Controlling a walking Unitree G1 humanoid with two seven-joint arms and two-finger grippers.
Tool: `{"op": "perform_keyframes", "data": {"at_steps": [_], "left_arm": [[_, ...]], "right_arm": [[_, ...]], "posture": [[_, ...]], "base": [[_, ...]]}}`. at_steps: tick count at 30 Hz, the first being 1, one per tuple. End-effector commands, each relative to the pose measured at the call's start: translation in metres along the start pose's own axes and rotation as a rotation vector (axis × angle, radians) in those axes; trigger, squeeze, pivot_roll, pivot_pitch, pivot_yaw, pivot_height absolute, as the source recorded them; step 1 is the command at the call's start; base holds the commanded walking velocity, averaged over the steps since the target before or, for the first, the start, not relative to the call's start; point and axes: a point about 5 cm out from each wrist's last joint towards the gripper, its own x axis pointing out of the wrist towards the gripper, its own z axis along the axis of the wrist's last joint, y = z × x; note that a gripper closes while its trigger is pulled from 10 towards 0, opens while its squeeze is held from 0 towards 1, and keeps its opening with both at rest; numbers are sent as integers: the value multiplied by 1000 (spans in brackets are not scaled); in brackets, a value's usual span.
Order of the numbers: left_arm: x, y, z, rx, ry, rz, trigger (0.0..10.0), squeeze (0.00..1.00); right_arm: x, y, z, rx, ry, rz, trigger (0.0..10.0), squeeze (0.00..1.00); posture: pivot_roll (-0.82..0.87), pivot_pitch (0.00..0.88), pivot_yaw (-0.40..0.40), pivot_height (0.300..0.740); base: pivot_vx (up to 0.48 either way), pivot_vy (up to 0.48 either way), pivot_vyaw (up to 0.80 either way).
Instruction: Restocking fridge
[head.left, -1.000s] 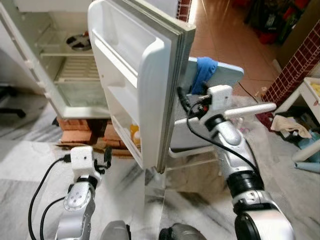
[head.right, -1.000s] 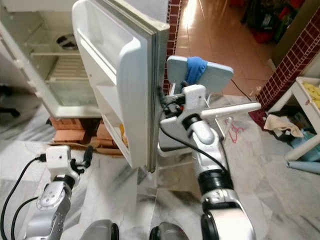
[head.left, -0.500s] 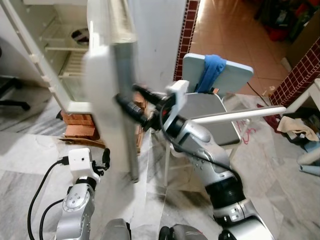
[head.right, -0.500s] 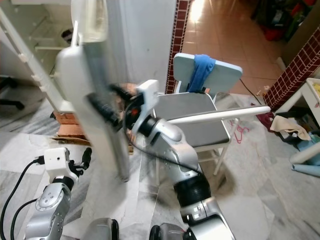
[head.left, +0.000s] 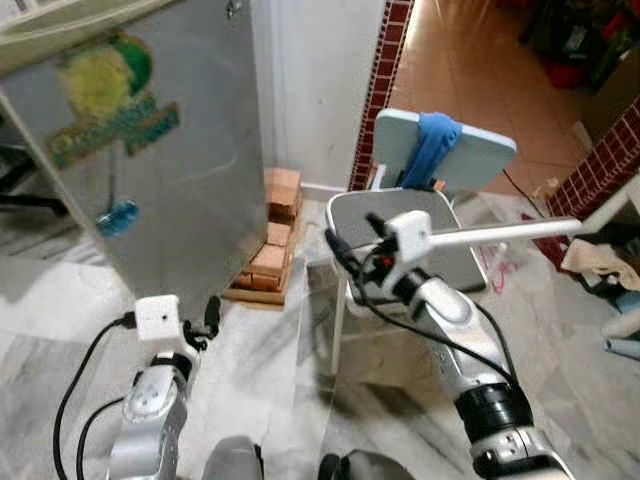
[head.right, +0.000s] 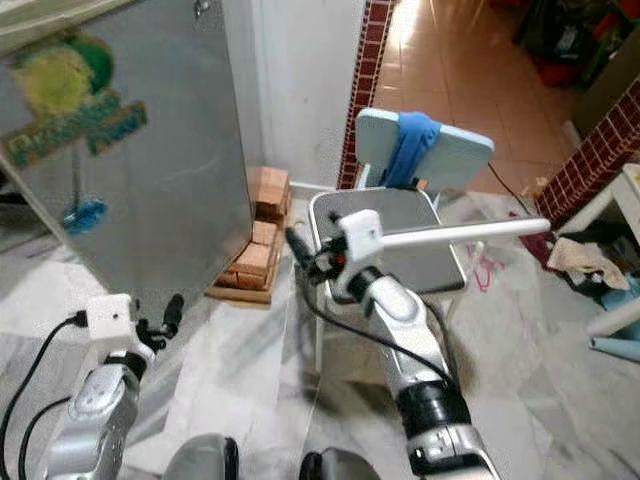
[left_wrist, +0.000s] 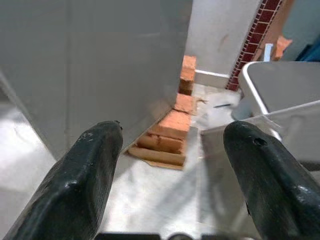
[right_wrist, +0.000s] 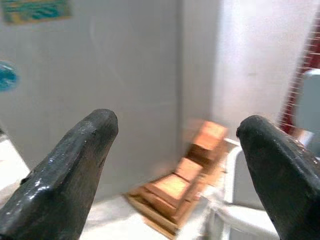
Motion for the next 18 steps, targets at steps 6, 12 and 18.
{"op": "perform_keyframes", "data": {"at_steps": [6, 12, 18], "left_arm": [[-3, -2, 5, 42, -34, -16, 10000, 0], [3, -5, 8, 71, -49, -32, 10000, 0], [5, -1, 15, 112, -86, -14, 10000, 0]], "right_arm": [[-16, -4, -5, -56, -14, -73, 10000, 0], [-14, 5, -10, -30, -3, -63, 10000, 0], [-5, 5, -6, -45, -20, -69, 10000, 0]], "posture": [[106, 105, -58, 740], [123, 103, -68, 740], [132, 98, -70, 740]], "base": [[0, 442, 0], [0, 480, -781], [0, 480, -195]]}}
